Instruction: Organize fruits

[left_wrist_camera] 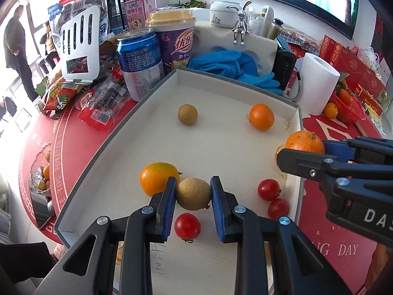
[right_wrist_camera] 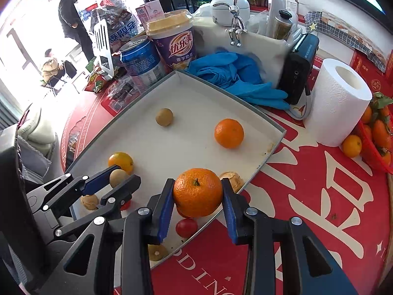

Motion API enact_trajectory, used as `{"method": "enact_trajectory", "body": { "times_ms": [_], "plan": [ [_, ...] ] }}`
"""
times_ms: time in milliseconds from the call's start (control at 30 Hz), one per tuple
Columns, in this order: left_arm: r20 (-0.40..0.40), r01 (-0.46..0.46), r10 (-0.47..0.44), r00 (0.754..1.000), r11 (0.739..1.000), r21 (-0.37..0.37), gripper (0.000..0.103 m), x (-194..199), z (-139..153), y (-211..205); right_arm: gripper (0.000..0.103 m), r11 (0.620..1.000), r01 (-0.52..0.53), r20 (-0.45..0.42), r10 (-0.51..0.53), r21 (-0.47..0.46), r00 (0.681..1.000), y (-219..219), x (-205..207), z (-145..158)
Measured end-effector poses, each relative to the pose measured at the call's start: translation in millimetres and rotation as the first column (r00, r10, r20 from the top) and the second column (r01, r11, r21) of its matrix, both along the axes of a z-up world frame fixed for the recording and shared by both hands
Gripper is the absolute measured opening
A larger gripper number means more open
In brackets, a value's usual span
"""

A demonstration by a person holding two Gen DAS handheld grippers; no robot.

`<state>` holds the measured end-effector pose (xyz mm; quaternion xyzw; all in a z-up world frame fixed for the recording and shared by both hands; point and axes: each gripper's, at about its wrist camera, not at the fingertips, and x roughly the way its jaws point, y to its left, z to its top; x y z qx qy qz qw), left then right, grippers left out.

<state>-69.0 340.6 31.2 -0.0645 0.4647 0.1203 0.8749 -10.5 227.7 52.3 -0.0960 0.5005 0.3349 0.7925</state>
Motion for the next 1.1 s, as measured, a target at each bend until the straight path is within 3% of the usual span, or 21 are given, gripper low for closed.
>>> {"method": "enact_trajectory", "body": {
  "times_ms": [333, 867, 1100],
  "plan": [
    [-0.014, 0.009, -0.009, 1.0, 1.0, 0.005, 0.03, 2, -5, -3, 0.038, 1.0, -0.013, 0.008, 0.013, -0.01, 1.0, 3, -2, -1],
    [-0.018, 0.002, -0.002, 1.0, 1.0, 0.01, 0.03, 0, -8, -1, 0.038, 0.996, -0.03, 0.113, 0.04, -0.086, 0.993, 12, -12, 3],
    [-0.021, -0.001, 0.001, 1.0, 1.0, 0.013, 0.03, 1, -8, -1, 0.038, 0.995, -0.043, 0.116, 0.054, -0.091, 0.992, 14, -13, 2]
  ]
}}
